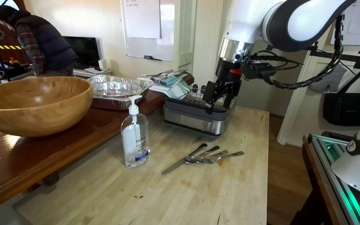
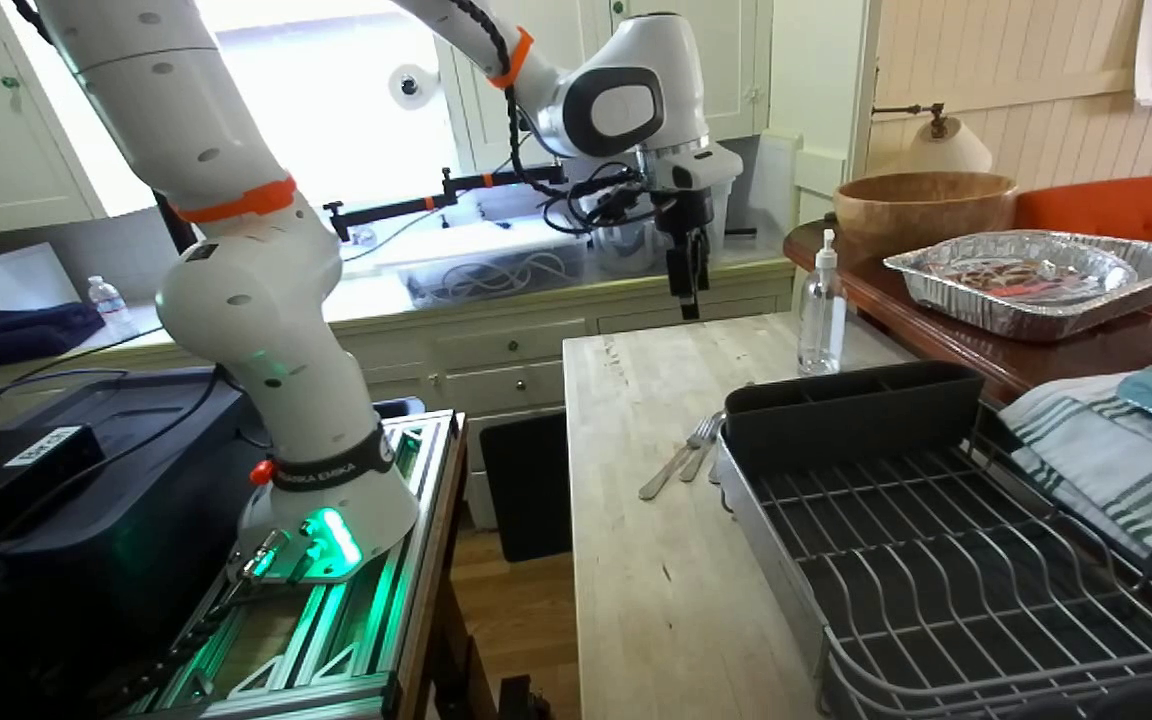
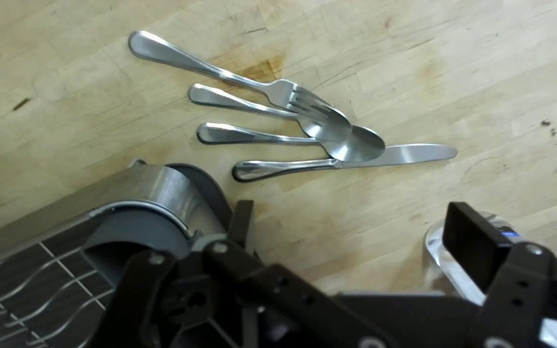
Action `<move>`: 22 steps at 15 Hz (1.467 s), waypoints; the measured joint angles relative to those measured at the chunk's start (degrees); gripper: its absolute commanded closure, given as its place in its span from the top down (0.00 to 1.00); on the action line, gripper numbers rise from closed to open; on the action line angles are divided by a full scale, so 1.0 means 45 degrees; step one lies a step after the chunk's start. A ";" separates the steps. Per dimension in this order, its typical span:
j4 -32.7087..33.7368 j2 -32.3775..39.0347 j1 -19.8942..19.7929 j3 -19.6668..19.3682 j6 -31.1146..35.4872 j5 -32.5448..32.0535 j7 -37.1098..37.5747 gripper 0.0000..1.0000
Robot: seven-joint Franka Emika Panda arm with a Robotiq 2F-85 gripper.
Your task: Move the spoon next to the knife to the grey object on the plate rack
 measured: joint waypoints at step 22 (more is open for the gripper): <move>-0.0142 0.3879 0.0389 -0.0868 0.4651 0.0145 0.5441 1.00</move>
